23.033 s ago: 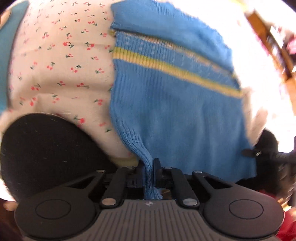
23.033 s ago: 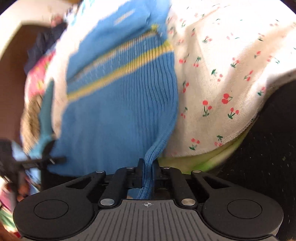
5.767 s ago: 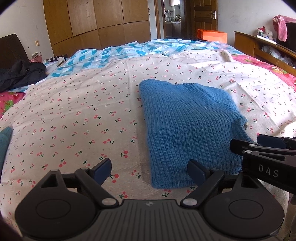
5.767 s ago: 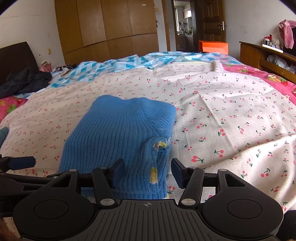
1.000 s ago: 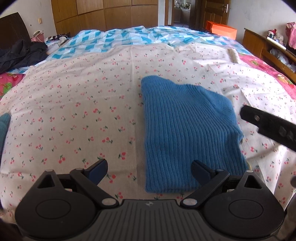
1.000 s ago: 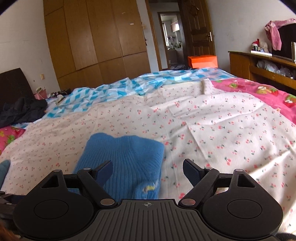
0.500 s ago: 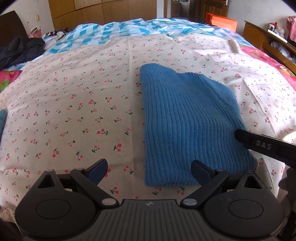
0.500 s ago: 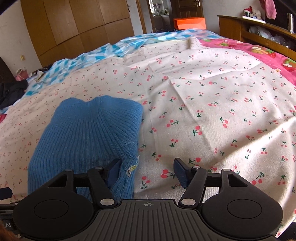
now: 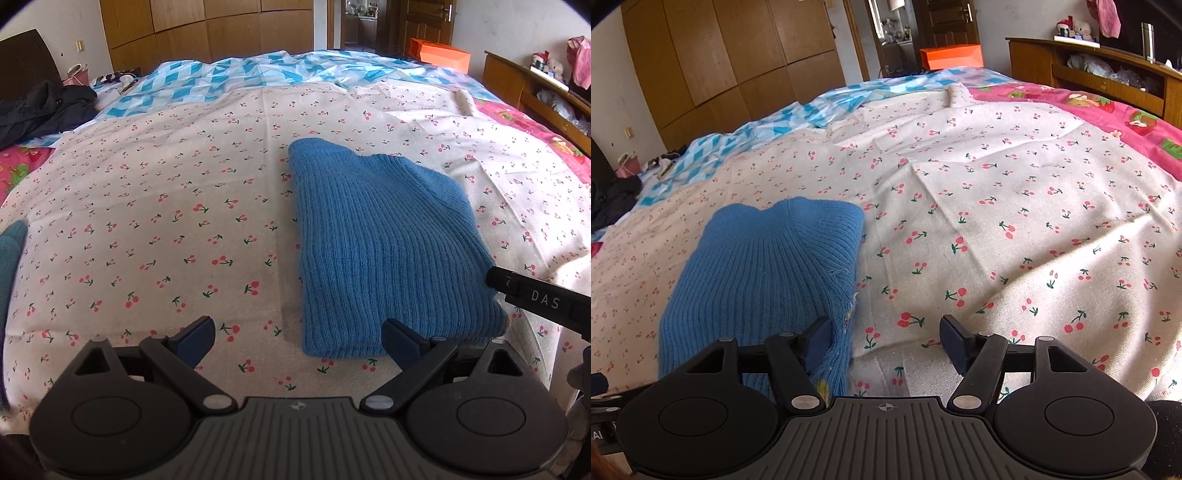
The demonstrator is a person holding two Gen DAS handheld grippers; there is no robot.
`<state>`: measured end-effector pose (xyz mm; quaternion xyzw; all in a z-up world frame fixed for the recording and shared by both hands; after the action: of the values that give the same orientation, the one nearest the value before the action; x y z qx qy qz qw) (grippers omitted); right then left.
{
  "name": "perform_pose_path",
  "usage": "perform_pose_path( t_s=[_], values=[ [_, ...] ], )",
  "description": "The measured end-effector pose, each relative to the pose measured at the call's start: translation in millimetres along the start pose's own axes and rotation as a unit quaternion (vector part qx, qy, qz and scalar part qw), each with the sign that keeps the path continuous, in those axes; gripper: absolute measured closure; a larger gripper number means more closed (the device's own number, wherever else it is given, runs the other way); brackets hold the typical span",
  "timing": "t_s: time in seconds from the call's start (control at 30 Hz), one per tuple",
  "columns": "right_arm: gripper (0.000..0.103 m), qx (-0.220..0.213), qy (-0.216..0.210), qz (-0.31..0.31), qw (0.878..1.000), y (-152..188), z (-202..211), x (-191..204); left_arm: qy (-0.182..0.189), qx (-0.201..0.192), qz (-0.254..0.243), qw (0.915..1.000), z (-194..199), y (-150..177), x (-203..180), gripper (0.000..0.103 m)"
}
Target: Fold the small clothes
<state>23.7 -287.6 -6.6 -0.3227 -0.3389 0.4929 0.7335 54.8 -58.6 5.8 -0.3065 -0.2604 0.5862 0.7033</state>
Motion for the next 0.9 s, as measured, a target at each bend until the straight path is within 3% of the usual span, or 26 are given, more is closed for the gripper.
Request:
perform_pose_path(
  t_s=[0.37, 0.6, 0.9],
  values=[
    [0.038, -0.035, 0.005, 0.041, 0.999, 10, 35, 15, 0.010, 0.000, -0.002, 0.9999, 4, 5, -3, 0.002],
    [0.035, -0.019, -0.028, 0.073, 0.997, 23, 46, 34, 0.013, 0.002, -0.001, 0.9999, 4, 9, -3, 0.002],
    [0.032, -0.002, -0.016, 0.046, 0.999, 24, 42, 24, 0.009, 0.030, 0.007, 0.9995, -10, 20, -1, 0.002]
  ],
)
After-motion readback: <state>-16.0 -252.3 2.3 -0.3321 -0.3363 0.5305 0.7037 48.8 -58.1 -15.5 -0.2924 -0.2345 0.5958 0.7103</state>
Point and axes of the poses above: each gripper's, at about its wrist camera, not at the fingertips, and z roughly against the way its jaws point, x to its left, y to its underside, the point moved 1 cm from there along -z, roughly the way its jaws point, and after that the axes turned 9 degrees about -x, right-handed, at the moved point
